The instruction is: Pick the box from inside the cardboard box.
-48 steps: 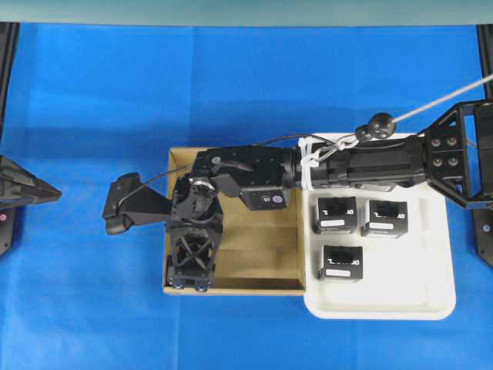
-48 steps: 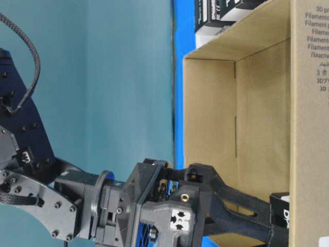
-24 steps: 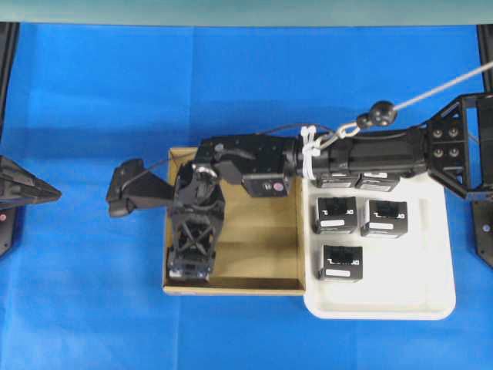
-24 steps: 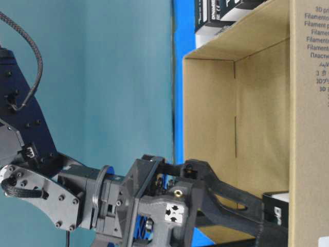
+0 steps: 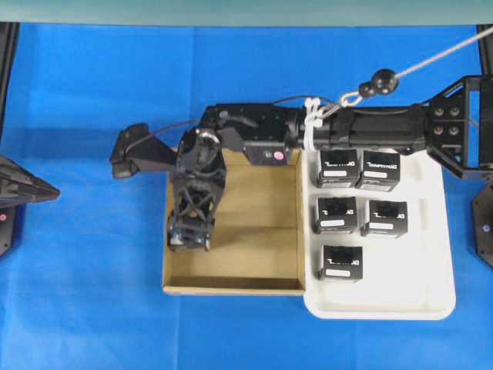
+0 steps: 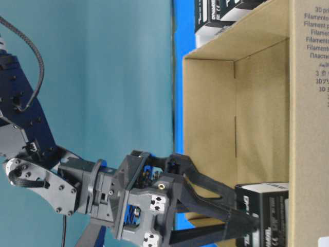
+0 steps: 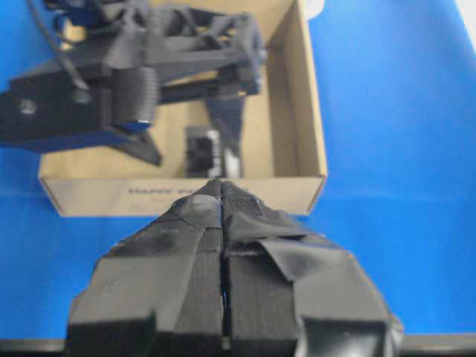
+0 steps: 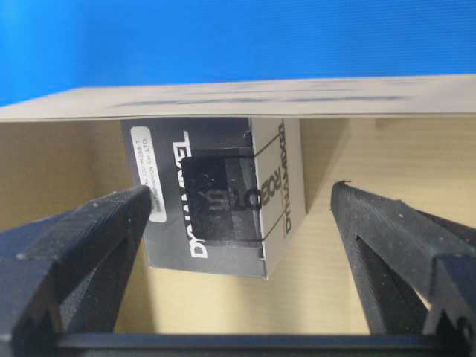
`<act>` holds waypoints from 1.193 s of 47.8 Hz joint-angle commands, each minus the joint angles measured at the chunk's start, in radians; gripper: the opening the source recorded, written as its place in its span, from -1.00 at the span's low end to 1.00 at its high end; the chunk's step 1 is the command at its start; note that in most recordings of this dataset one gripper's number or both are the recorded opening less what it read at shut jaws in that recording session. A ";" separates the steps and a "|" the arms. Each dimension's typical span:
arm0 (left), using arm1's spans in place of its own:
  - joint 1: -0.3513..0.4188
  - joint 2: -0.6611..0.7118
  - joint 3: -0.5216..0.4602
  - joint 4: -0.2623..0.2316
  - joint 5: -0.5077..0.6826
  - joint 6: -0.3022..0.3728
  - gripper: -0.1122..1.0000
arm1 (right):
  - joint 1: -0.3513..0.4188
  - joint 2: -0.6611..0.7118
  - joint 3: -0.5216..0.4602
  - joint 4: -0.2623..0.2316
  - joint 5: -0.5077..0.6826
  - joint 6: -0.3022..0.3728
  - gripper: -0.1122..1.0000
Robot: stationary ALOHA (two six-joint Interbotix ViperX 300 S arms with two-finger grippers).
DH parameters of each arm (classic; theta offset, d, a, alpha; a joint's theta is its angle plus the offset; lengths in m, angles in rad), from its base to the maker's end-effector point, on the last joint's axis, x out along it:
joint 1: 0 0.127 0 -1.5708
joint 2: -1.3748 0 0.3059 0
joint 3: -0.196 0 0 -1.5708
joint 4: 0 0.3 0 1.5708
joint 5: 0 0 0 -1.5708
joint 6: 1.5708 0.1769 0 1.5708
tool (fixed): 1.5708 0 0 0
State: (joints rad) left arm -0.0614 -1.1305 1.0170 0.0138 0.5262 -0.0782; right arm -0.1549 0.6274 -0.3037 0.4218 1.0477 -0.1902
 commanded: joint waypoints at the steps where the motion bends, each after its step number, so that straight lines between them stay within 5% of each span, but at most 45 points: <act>1: -0.002 0.006 -0.029 0.002 -0.009 -0.002 -0.92 | -0.031 0.006 -0.009 -0.014 -0.009 -0.003 1.00; 44: -0.002 0.008 -0.029 0.002 -0.009 0.000 -0.92 | -0.021 -0.032 -0.098 -0.011 -0.003 0.006 1.00; 57: -0.002 -0.002 -0.034 0.003 -0.009 0.000 -0.92 | -0.021 -0.086 -0.169 -0.014 0.121 0.011 1.00</act>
State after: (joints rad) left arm -0.0629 -1.1351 1.0140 0.0138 0.5262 -0.0782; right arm -0.1810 0.5798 -0.4403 0.4080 1.1290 -0.1825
